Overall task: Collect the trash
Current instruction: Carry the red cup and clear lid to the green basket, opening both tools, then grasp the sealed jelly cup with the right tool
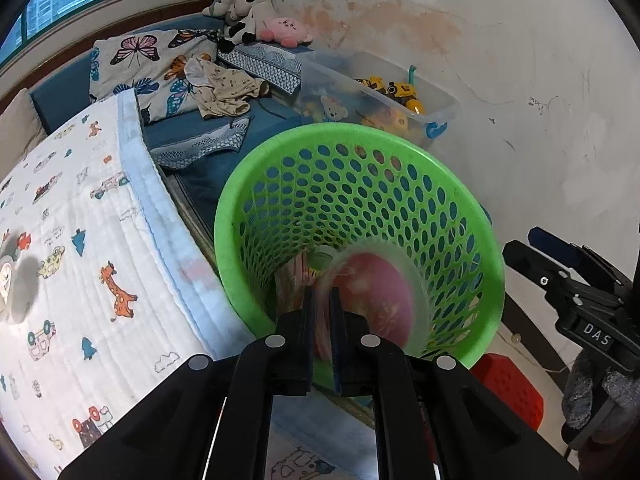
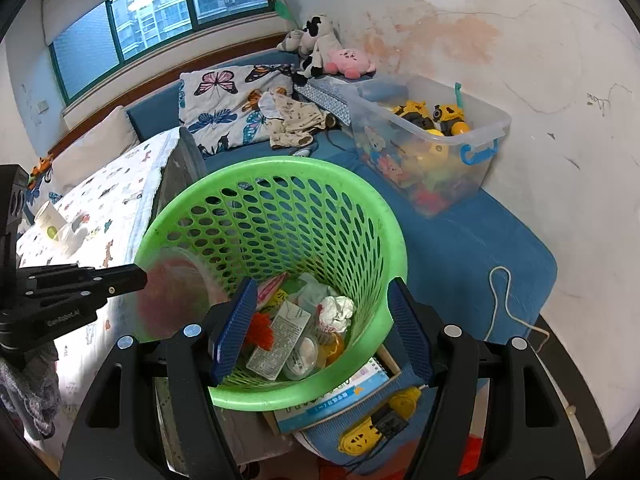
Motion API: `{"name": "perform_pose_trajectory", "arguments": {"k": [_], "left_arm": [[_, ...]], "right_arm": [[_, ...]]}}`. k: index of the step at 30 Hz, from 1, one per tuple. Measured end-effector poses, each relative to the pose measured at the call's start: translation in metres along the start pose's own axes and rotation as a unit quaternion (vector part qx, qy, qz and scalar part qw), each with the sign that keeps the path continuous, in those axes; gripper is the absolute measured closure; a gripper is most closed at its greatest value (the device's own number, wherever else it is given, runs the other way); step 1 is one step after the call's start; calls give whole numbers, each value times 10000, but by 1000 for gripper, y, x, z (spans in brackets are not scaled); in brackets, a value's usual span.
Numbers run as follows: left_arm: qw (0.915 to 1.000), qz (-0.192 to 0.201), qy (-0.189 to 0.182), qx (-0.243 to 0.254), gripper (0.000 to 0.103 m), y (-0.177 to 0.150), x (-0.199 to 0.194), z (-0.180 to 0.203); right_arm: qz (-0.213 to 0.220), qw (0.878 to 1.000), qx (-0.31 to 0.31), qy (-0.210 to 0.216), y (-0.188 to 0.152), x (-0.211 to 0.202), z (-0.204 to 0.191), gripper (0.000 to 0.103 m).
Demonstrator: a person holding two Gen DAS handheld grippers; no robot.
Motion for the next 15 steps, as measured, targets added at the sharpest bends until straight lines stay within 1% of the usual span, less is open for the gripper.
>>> {"name": "perform_pose_trajectory", "arguments": {"k": [5,8,15], "left_arm": [[10000,38,-6,-75,97,-5,-3,-3],[9998,112,-18,-167,97,-11,-12,-9],[9987,271,134,-400,97,-31,-41,-36]], "right_arm": [[8,10000,-41,23,-1,-3,-5,35],[33,9999,-90,67,0,-6,-12,35],[37,9995,-257,187,-5,-10,-34,31]]}}
Point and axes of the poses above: each gripper's, at about its wrist camera, not at the fingertips, and x roughly the way its jaws point, z to its right, y to its top, the point moved 6 cm from there along x, roughly the way its jaws point, and after that the axes turned 8 degrees about x, right-handed, at the moved point
